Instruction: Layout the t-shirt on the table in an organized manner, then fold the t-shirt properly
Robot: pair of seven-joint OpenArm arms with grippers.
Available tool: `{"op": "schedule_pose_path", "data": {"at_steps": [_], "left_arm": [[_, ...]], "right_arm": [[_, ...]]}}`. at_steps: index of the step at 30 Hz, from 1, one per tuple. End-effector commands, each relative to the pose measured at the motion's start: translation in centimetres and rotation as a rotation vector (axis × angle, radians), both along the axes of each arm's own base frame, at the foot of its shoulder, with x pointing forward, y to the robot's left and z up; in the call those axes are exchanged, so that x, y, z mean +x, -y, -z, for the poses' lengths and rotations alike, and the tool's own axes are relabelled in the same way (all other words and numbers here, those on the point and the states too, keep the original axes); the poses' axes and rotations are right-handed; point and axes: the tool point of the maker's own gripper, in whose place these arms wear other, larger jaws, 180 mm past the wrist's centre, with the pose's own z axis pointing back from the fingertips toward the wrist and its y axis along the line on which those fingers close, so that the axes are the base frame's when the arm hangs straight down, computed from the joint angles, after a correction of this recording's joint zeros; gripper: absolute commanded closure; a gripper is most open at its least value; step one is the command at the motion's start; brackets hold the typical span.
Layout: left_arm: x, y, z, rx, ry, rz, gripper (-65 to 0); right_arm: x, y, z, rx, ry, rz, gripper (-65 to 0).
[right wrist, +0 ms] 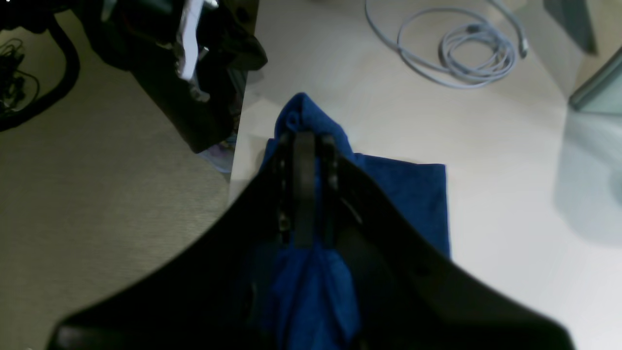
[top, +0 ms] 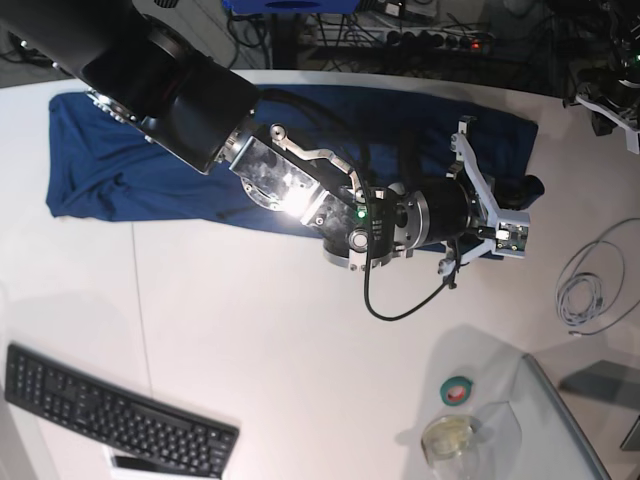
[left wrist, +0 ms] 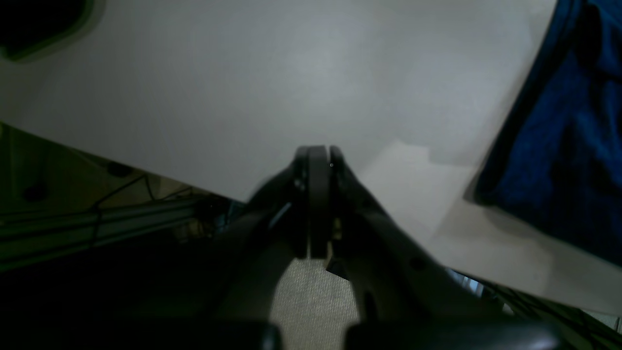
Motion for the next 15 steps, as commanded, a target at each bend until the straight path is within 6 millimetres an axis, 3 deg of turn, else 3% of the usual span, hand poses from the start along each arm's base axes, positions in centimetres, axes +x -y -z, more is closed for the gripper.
{"op": "schedule_pose_path", "data": {"at_steps": [1, 3, 5, 12, 13, 15], "left_arm": [[0.7, -0.8, -1.2, 0.026, 0.032, 0.008, 0.0], [0.7, -0.8, -1.2, 0.026, 0.032, 0.008, 0.0], [0.7, -0.8, -1.2, 0.026, 0.032, 0.008, 0.0], [0.8, -0.8, -1.2, 0.026, 0.033, 0.008, 0.0], [0.8, -0.8, -1.2, 0.026, 0.033, 0.008, 0.0], [0.8, -0.7, -1.2, 0.024, 0.035, 0.007, 0.0]], "right_arm": [[0.4, -1.1, -2.5, 0.077, 0.012, -0.005, -0.3], [0.3, -1.0, -2.3, 0.074, 0.008, -0.004, -0.5], [0.3, -1.1, -2.4, 0.075, 0.009, -0.005, -6.3], [0.1, -1.2, -3.4, 0.097, 0.028, -0.012, -48.0], [0.0, -1.2, -3.9, 0.107, 0.037, -0.016, -51.6], [-0.1, -1.2, -5.0, 0.133, 0.057, -0.020, -52.8]]}}
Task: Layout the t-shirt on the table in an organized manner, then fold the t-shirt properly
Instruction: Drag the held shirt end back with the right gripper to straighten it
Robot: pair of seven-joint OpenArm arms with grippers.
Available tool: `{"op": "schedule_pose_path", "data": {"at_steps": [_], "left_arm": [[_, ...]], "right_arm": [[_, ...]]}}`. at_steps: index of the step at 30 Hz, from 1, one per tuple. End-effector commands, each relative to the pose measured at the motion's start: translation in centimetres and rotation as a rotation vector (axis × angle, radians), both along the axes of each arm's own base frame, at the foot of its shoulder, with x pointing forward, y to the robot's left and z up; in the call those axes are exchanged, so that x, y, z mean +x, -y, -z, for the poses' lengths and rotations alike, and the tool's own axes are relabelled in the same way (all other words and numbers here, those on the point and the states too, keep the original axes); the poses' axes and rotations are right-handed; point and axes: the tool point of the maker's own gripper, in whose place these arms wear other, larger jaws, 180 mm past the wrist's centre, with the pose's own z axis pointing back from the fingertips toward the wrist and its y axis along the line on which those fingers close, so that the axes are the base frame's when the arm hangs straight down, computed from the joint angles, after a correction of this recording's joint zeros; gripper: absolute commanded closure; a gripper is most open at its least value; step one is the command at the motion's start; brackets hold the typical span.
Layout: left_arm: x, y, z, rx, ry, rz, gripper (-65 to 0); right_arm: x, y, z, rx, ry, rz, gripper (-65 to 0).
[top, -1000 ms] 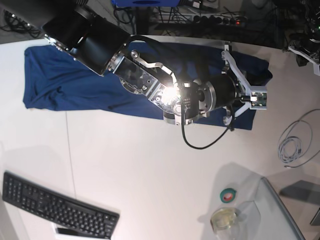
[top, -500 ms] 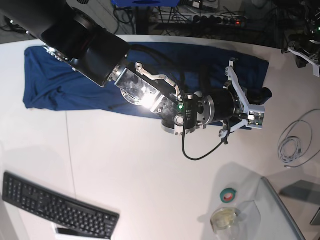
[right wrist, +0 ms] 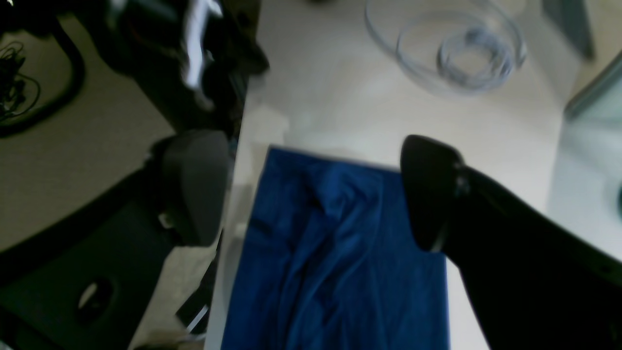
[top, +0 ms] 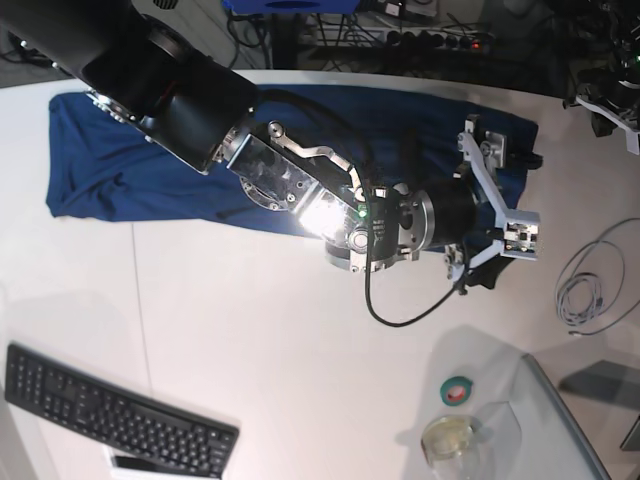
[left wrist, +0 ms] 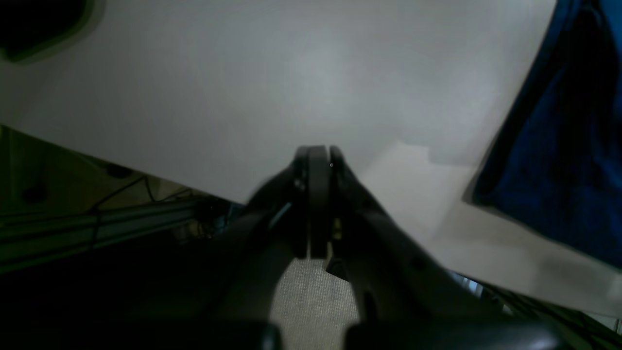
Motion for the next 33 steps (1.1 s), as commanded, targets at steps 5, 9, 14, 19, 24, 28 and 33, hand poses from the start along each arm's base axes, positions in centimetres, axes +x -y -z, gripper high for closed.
{"op": "schedule_pose_path", "data": {"at_steps": [5, 9, 14, 19, 24, 28, 33], "left_arm": [[1.1, 0.0, -0.9, 0.013, 0.031, 0.027, 0.0], [2.1, 3.0, -0.3, -0.033, 0.022, 0.144, 0.0], [4.6, 7.1, -2.7, -0.191, 0.181, 0.266, 0.0], [7.3, 8.2, -5.2, -0.217, 0.298, 0.283, -8.4], [10.0, 7.3, -4.5, -0.273, 0.350, 0.220, -52.2], [11.6, 6.9, -1.7, -0.360, 0.335, 0.146, -65.0], [13.0, 10.6, 0.9, -0.431, 0.252, 0.237, -63.0]], "right_arm": [[1.5, 2.3, -3.1, 0.129, -0.006, 0.092, -52.8], [4.7, 8.3, -1.5, 0.166, -0.092, 0.322, -38.4], [6.4, 16.6, 4.0, 0.061, -0.215, 0.575, 0.0], [4.0, 21.8, 6.5, -0.029, -0.248, 0.666, -6.0], [2.0, 25.2, 7.1, -0.044, -0.277, 0.767, -6.6], [1.3, 26.8, 7.9, -0.063, -0.301, 0.815, -6.5], [1.1, 27.2, 8.1, -0.070, -0.308, 0.823, -6.3]]}}
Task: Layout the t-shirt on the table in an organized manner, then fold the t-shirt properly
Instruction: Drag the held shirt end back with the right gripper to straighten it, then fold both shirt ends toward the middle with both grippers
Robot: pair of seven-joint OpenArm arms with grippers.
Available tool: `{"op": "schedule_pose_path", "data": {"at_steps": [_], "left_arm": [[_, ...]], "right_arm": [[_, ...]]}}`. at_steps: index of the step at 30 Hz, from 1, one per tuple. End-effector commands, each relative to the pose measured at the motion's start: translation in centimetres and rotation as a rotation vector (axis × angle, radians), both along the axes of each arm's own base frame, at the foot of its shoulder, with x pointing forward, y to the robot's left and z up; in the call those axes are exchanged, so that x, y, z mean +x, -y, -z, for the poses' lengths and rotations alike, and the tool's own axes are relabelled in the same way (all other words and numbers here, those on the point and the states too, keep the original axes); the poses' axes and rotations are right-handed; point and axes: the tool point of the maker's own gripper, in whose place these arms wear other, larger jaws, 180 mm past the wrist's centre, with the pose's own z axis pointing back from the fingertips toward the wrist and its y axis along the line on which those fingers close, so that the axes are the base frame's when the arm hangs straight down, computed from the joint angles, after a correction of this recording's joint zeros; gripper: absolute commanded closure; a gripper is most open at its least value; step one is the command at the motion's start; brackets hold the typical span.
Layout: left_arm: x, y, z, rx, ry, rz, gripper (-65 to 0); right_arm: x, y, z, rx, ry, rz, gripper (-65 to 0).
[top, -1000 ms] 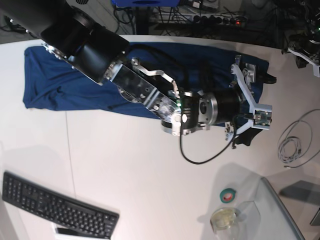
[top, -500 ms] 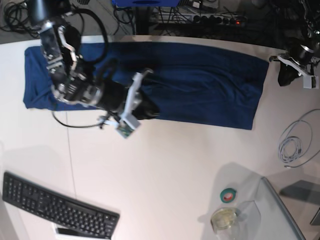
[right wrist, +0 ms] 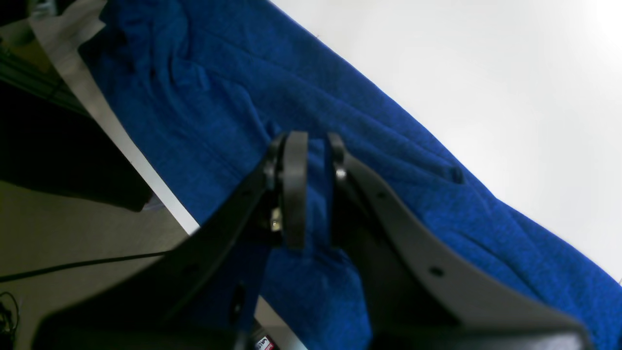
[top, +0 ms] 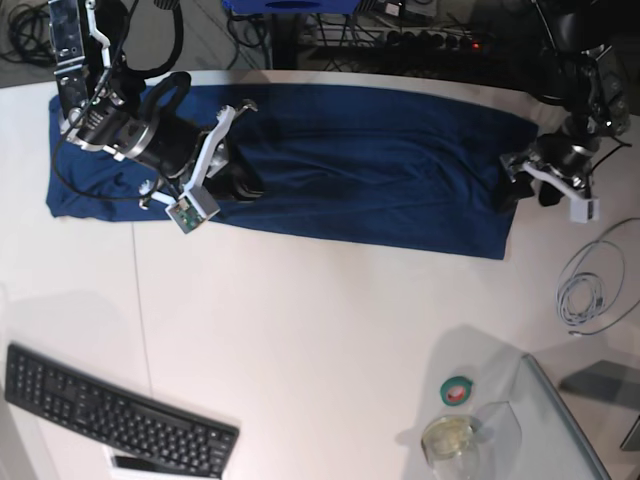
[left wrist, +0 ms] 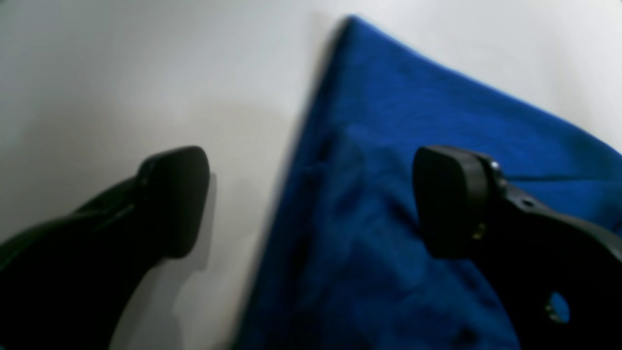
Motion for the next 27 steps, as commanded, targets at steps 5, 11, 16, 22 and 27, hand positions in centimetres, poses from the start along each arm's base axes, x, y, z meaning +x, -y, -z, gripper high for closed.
{"op": "schedule_pose_path", "data": {"at_steps": [5, 11, 16, 22, 27], "left_arm": [[-0.1, -0.5, 0.5, -0.022, -0.005, -0.014, -60.4], [-2.1, -0.3, 3.1, -0.060, -0.085, -0.038, -55.5], [-2.7, -0.2, 3.5, -0.065, -0.104, -0.039, -26.2], [-2.4, -0.2, 3.4, -0.066, -0.097, -0.040, 0.0], [-1.7, -0.8, 2.7, -0.058, -0.074, -0.049, 0.0]], "right_arm": [[0.6, -0.3, -1.4, 0.036, 0.043, 0.000, -6.3], [0.7, -0.4, -1.5, 0.039, 0.046, 0.001, -6.3], [0.8, -0.4, -1.6, 0.041, 0.048, 0.003, -6.3], [1.4, 1.1, -1.5, 0.029, 0.051, 0.050, -6.3], [1.7, 4.1, -1.2, 0.004, 0.046, 0.134, -6.3]]}}
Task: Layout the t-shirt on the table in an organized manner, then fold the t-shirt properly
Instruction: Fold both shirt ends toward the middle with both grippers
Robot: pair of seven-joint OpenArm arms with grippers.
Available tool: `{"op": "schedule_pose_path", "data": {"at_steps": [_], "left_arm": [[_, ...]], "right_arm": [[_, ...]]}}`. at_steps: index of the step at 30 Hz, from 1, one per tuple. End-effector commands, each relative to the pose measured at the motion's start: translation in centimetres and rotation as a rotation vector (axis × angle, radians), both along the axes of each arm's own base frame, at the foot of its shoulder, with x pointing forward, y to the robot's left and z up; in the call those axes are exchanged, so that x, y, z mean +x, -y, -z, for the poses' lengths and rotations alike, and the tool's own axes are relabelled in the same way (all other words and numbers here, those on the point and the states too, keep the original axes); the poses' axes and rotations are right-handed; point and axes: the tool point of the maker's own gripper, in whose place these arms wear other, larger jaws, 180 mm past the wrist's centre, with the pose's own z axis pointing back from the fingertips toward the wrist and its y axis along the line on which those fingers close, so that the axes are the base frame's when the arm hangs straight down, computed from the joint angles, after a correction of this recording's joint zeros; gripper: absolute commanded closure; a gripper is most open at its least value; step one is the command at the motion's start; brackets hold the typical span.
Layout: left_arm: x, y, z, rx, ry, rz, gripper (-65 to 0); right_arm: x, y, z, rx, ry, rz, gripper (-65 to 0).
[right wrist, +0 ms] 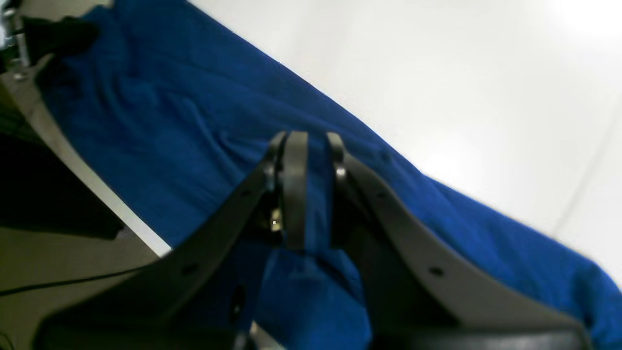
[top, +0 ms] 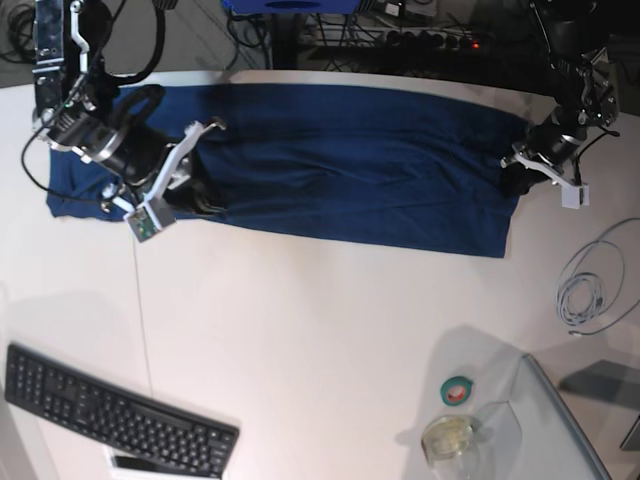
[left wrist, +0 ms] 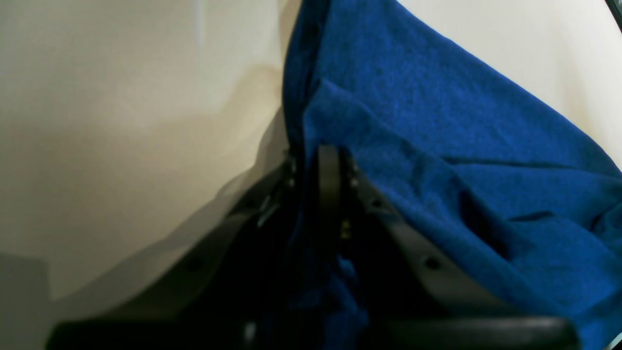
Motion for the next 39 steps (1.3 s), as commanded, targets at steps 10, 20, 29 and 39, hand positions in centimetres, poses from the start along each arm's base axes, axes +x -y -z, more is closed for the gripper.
{"op": "schedule_pose_path", "data": {"at_steps": [10, 20, 29, 39], "left_arm": [[3.2, -5.7, -6.4, 0.166, 0.127, -0.010, 0.0], [0.6, 0.2, -9.6, 0.230, 0.220, 0.125, 0.0], [-0.5, 9.4, -9.0, 0.177, 0.210, 0.304, 0.0], [-0.8, 19.1, -8.5, 0.094, 0.203, 0.471, 0.0]], "right_arm": [[-0.1, 3.7, -0.3, -0.013, 0.013, 0.104, -6.3], [-0.4, 3.8, 0.0, -0.018, 0.002, 0.101, -6.3], [-0.2, 3.9, -0.1, -0.019, 0.006, 0.101, -6.3], [-0.1, 5.0, -0.1, -0.030, 0.006, 0.133, -6.3]]}}
